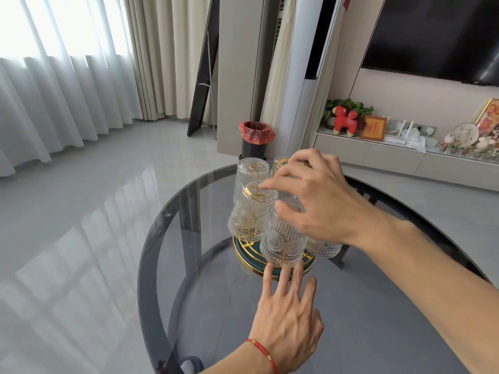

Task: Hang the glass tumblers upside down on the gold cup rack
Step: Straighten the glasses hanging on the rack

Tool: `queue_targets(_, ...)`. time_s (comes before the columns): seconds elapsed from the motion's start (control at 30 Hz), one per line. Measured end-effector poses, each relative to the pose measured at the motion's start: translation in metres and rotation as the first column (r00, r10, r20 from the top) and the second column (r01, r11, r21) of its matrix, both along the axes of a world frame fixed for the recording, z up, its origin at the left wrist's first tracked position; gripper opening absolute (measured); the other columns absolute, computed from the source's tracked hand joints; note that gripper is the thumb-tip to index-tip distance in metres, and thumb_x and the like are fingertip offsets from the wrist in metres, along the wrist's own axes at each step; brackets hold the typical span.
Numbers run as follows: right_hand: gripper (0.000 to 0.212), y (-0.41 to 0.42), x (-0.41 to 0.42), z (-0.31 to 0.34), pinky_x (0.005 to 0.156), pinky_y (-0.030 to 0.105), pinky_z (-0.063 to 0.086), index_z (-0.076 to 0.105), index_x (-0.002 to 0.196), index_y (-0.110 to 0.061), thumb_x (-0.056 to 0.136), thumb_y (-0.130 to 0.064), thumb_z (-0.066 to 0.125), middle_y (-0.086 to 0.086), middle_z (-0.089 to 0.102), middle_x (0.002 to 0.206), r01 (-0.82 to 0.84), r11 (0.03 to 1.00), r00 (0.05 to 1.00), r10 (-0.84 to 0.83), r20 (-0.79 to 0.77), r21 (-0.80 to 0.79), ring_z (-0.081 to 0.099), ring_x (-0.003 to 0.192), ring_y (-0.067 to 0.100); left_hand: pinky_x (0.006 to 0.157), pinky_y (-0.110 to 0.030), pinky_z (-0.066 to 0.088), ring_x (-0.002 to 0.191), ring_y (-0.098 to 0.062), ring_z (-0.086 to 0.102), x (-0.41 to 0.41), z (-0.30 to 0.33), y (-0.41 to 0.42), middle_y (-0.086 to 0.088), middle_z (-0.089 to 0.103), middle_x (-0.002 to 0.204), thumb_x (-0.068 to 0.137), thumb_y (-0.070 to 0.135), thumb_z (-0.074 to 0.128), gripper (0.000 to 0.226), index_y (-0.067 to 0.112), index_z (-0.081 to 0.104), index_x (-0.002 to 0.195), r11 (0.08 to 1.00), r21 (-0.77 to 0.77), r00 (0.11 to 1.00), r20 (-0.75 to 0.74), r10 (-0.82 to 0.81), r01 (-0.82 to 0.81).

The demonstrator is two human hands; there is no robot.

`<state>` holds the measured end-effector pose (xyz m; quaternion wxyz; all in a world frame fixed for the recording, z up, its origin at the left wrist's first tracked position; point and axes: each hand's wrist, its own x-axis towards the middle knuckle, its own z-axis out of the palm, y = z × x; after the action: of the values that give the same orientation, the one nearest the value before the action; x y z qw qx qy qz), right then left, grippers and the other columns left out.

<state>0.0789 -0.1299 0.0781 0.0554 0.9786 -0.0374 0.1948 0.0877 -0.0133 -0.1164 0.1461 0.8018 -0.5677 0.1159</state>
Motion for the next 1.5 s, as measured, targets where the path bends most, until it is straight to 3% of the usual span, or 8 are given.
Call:
queue_targets(0.13, 0.071, 0.002, 0.005, -0.009, 0.117, 0.047, 0.014, 0.03, 0.156, -0.052, 0.09, -0.076, 0.018, -0.004, 0.051, 0.15, 0.126, 0.992, 0.954, -0.116, -0.276, 0.02, 0.028, 0.146, 0.02, 0.112, -0.066, 0.033, 0.13, -0.037, 0.047, -0.001, 0.001, 0.001, -0.02, 0.046, 0.152, 0.088, 0.045, 0.048, 0.055, 0.015, 0.053, 0.134, 1.0, 0.014, 1.0, 0.003, -0.007, 0.007)
queue_targets(0.27, 0.08, 0.006, 0.009, -0.014, 0.119, 0.051, 0.008, 0.015, 0.159, -0.052, 0.086, -0.082, 0.015, 0.006, 0.039, 0.161, 0.133, 0.991, 0.931, -0.117, -0.346, 0.022, 0.02, 0.151, 0.024, 0.112, -0.067, 0.032, 0.132, -0.038, 0.047, 0.001, 0.001, 0.001, -0.021, 0.046, 0.153, 0.089, 0.045, 0.048, 0.057, 0.015, 0.052, 0.136, 1.0, 0.025, 1.0, 0.008, -0.002, 0.002)
queue_targets(0.47, 0.078, 0.015, 0.012, -0.013, 0.121, 0.053, 0.005, 0.02, 0.159, -0.052, 0.086, -0.08, 0.02, 0.008, 0.036, 0.159, 0.104, 0.994, 0.939, -0.085, -0.332, 0.04, 0.018, 0.152, 0.023, 0.112, -0.067, 0.033, 0.131, -0.038, 0.047, 0.0, 0.001, 0.001, -0.021, 0.047, 0.152, 0.089, 0.045, 0.048, 0.056, 0.015, 0.053, 0.136, 1.0, 0.026, 1.0, 0.009, -0.002, 0.002)
queue_targets(0.67, 0.073, 0.025, 0.015, -0.017, 0.121, 0.053, 0.012, 0.029, 0.158, -0.048, 0.09, -0.074, 0.033, 0.009, 0.04, 0.154, 0.096, 0.994, 0.955, -0.08, -0.286, 0.044, 0.025, 0.148, 0.025, 0.111, -0.067, 0.034, 0.132, -0.038, 0.047, 0.0, 0.002, 0.001, -0.021, 0.048, 0.151, 0.089, 0.045, 0.049, 0.056, 0.014, 0.054, 0.136, 1.0, 0.025, 1.0, 0.008, -0.001, 0.001)
queue_targets(0.83, 0.077, 0.03, 0.015, -0.021, 0.119, 0.055, 0.016, 0.029, 0.159, -0.042, 0.089, -0.073, 0.029, 0.013, 0.044, 0.148, 0.099, 0.994, 0.958, -0.11, -0.264, -0.052, 0.032, 0.144, 0.03, 0.111, -0.067, 0.033, 0.13, -0.037, 0.046, 0.001, -0.001, 0.0, -0.02, 0.048, 0.148, 0.088, 0.044, 0.05, 0.055, 0.013, 0.053, 0.133, 1.0, 0.002, 1.0, 0.0, -0.002, 0.002)
queue_targets(1.5, 0.077, 0.033, 0.011, -0.023, 0.12, 0.058, 0.017, 0.024, 0.16, -0.037, 0.092, -0.07, 0.034, 0.012, 0.045, 0.148, 0.107, 0.988, 0.961, -0.132, -0.244, -0.112, 0.035, 0.143, 0.031, 0.113, -0.065, 0.029, 0.131, -0.035, 0.041, 0.001, -0.005, -0.002, -0.015, 0.046, 0.145, 0.085, 0.043, 0.048, 0.055, 0.015, 0.05, 0.133, 1.0, -0.03, 1.0, -0.021, -0.008, 0.007)
